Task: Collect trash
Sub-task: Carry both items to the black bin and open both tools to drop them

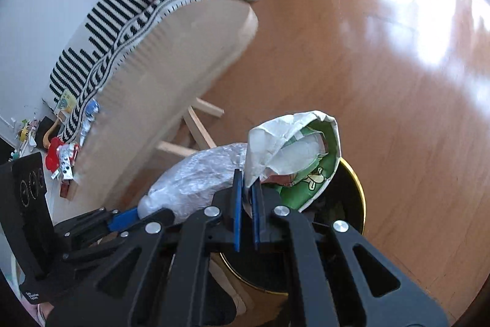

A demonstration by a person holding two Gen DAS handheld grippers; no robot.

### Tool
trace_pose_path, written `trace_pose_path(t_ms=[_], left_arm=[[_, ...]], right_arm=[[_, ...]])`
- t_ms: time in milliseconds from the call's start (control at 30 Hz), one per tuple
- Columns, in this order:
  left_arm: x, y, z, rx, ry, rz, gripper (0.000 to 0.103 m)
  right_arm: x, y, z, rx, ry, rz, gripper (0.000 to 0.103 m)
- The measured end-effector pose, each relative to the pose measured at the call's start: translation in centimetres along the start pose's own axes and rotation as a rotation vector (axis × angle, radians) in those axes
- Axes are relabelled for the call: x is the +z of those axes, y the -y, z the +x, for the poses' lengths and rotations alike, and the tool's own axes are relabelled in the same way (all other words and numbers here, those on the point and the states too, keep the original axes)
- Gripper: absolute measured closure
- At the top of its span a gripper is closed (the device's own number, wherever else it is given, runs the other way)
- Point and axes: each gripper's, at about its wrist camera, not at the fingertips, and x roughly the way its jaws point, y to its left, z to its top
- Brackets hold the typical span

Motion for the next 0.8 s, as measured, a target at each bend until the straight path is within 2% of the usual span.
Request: trace_pose_path(t_ms=[133, 400, 600, 667, 700, 733, 767, 800], left_arm=[[-0.2, -1.2, 0.6, 0.008, -0.016, -0.031, 0.077], [-0.8, -1.6, 1.8, -0.011, -0.047, -0.038, 0.077], [-0.6, -1.2, 2.5, -0.041, -0.039, -0.004, 0.077], [-0.6, -1.1, 2.0, -0.029, -0.011, 0.027, 0.059], [-0.6, -0.8, 1.9, -0.003, 0.000, 0.044, 0.022], [-0.7, -0.6, 1.7, -0.019, 0.008, 0.053, 0.011], [-0.8, -0.3, 1.7, -0.024, 0.009, 0.063, 0.007], [-0.9, -0.1, 1.5, -0.009, 0.011, 0.074, 0.007]], right_arm=[[-0.1, 0.6, 1.4, -0.007, -0.053, -0.017, 0.097], [0.2, 1.0, 3.0, -0.008, -0.092, 0.013, 0.097], [0.3, 1.4, 3.4, -0.010, -0.110, 0.038, 0.097], [0.6, 1.8, 3.5, 0.001, -0.131, 0.057, 0.096], [0.8, 2.2, 3.6, 0.014, -0.146, 0.085, 0.096], [0.9, 2.5, 3.7, 0.008, -0.159, 0.105, 0.087], [1.0, 2.8, 3.8, -0.013, -0.170, 0.127, 0.074], [1.0, 3.4, 3.6, -0.024, -0.169, 0.143, 0.033]])
